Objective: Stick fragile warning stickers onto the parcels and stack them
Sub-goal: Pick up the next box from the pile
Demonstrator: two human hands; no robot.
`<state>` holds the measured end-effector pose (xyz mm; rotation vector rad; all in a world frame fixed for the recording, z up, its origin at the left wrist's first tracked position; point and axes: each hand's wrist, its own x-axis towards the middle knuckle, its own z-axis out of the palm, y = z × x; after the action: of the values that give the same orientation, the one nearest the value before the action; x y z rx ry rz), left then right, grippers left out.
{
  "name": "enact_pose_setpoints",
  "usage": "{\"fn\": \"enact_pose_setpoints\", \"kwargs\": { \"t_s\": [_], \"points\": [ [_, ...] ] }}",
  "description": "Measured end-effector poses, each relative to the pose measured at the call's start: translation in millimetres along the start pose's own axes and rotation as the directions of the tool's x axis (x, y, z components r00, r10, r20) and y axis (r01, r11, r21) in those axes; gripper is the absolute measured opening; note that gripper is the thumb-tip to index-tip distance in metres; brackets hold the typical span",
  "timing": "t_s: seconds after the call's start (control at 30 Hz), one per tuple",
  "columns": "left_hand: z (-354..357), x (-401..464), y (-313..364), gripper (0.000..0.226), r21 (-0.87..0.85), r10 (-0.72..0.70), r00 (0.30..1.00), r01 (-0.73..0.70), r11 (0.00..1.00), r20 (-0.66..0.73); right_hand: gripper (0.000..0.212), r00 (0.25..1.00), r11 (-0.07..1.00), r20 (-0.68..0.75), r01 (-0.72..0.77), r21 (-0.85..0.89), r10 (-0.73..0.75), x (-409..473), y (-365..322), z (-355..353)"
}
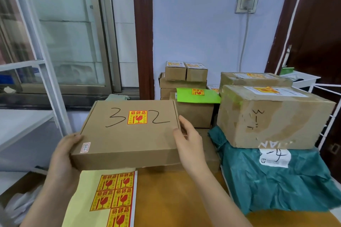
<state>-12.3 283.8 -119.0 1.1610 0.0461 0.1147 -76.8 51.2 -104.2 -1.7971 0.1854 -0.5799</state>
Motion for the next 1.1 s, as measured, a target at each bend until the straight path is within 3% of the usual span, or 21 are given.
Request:
{"fn": "enact_pose_setpoints", "kwargs": {
  "t_s": [0.23,0.33,0.4,0.47,0.67,0.77,0.83,1.1],
  "points": [
    [5.8,40.6,1.2,0.006,-0.047,0.075,0.991,-0.081,0.996,-0.109,0.050,1.000,1.000,0.002,0.024,0.018,-0.024,38.3,-1.4,27.5],
    [3.9,67.2,2.9,0.028,-0.102,0.039,0.987,-0.056,0.993,-0.154,0.052,0.999,0.999,0.002,0.041,0.034,-0.041,58.2,-3.2,39.8],
    [10.4,83.2,5.7,0.020,-0.114,0.074,0.979,-0.097,0.989,-0.191,0.052,0.998,0.997,0.009,0.064,0.047,-0.064,71.0,-5.9,47.9],
    [21.8,97.5,8.9,0.007,-0.106,0.137,0.958,-0.168,0.980,-0.251,0.053,0.997,0.995,0.009,0.077,0.057,-0.077,83.8,-7.0,56.0],
    [33.3,143.8,-0.2,0.011,-0.064,0.211,0.895,-0.256,0.965,-0.394,0.045,0.999,0.993,0.000,0.044,0.108,-0.044,114.6,-0.2,84.2],
    [34.0,161.4,-12.9,0.011,0.010,0.300,0.839,-0.332,0.943,-0.454,0.067,0.999,0.997,-0.001,0.034,0.063,-0.034,125.3,9.7,101.3],
    [31.5,173.2,-24.0,0.015,0.042,0.324,0.812,-0.348,0.937,-0.485,0.067,0.999,0.999,0.003,0.054,0.006,-0.054,132.8,15.9,109.3],
    [31.3,200.6,-51.4,0.011,0.192,0.417,0.803,-0.371,0.909,-0.425,0.061,1.000,0.994,0.011,0.010,-0.107,-0.009,163.5,35.3,123.8]
  ]
}}
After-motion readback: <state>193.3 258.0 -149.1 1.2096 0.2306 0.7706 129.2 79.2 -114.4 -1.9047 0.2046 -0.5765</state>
